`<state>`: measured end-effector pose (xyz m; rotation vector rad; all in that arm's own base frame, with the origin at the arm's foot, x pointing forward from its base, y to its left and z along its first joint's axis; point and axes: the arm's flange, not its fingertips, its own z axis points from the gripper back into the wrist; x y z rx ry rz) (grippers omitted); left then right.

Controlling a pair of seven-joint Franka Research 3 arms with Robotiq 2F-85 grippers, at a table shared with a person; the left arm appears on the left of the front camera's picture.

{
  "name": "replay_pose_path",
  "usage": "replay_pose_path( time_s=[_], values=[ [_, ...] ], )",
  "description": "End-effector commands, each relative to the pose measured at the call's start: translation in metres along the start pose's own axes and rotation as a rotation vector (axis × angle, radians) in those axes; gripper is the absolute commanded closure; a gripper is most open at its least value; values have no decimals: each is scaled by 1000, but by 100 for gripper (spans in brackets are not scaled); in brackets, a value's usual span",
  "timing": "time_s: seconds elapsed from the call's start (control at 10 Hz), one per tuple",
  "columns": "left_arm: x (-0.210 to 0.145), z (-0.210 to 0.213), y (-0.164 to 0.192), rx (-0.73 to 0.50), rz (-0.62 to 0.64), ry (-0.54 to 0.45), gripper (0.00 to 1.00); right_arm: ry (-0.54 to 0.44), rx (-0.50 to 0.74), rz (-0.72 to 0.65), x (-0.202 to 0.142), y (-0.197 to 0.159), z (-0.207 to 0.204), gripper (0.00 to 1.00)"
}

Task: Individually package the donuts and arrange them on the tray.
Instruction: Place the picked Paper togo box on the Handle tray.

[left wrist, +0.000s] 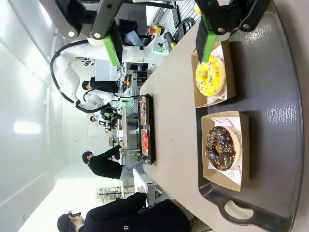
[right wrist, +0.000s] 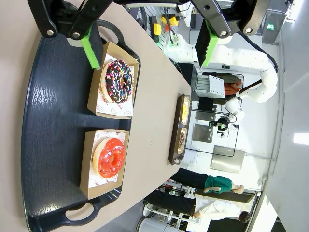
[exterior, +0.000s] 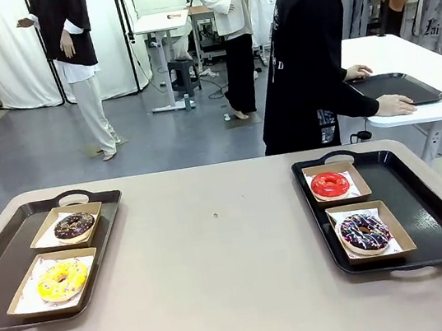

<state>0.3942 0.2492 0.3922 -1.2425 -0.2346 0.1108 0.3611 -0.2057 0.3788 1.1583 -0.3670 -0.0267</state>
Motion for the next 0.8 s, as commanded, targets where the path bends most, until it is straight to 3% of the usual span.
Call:
replay_pose_path(
  time_s=[0.0, 0.7],
  values=[
    [-1, 2, 0, -1, 0, 0, 20, -6, -9, -18, 0, 3, -1, 0],
    [-1, 2, 0, -1, 0, 0, 20, -6, -9, -18, 0, 3, -1, 0]
  ],
)
